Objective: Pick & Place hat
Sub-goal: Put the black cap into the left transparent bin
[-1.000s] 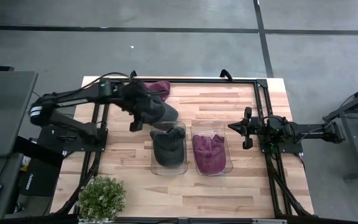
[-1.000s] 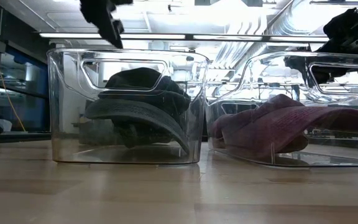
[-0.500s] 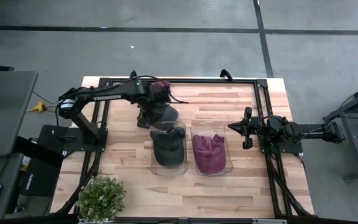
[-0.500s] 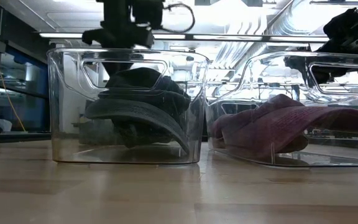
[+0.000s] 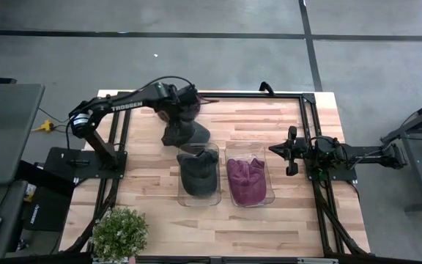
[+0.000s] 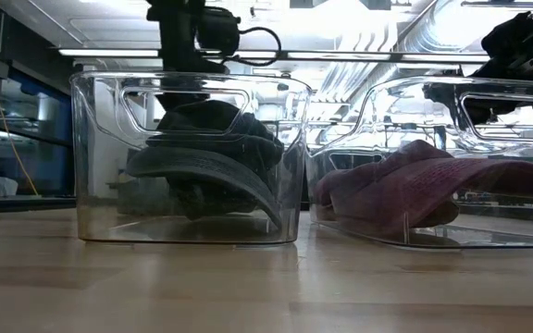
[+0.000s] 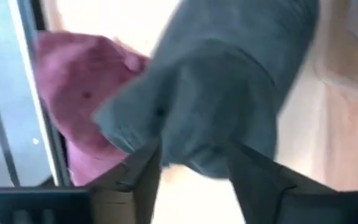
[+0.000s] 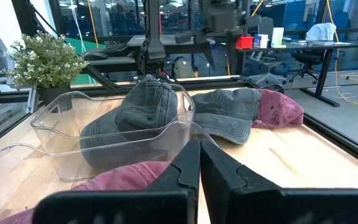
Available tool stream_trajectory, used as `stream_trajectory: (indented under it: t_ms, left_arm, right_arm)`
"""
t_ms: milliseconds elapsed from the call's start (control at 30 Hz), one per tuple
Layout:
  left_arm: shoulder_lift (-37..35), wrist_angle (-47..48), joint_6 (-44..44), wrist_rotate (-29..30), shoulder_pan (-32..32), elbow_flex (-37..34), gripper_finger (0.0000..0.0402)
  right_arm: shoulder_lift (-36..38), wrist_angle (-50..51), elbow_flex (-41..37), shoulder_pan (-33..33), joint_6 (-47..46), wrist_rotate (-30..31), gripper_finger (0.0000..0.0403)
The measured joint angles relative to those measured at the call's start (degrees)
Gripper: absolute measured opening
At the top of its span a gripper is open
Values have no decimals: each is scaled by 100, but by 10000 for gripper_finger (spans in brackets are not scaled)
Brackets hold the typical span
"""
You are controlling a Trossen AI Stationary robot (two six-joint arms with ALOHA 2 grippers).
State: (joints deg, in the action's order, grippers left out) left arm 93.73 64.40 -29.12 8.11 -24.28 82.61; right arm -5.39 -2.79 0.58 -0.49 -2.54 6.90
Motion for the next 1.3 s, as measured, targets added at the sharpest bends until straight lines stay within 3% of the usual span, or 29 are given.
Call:
stream_trajectory:
  t_ms: [133, 267, 633, 1000, 1300]
  left_arm:
    - [0, -505, -145, 146, -10, -2, 242]
    - [227, -232, -307, -399, -14, -3, 283]
    - [679, -181, -815, -442, -473, -22, 289]
    - [664, -34, -1270, -1174, -808, -61, 289]
    - [664, -580, -1747, -1026, -797, -589, 289]
  right_arm:
    - [0, 0, 0, -2, -1, 0, 8]
    - [0, 1, 0, -1, -1, -1, 3]
    - [0, -1, 0, -1, 1, -2, 9]
    - [0, 0, 0, 0, 0, -2, 4]
    - [0, 0, 0, 0, 0, -2, 6]
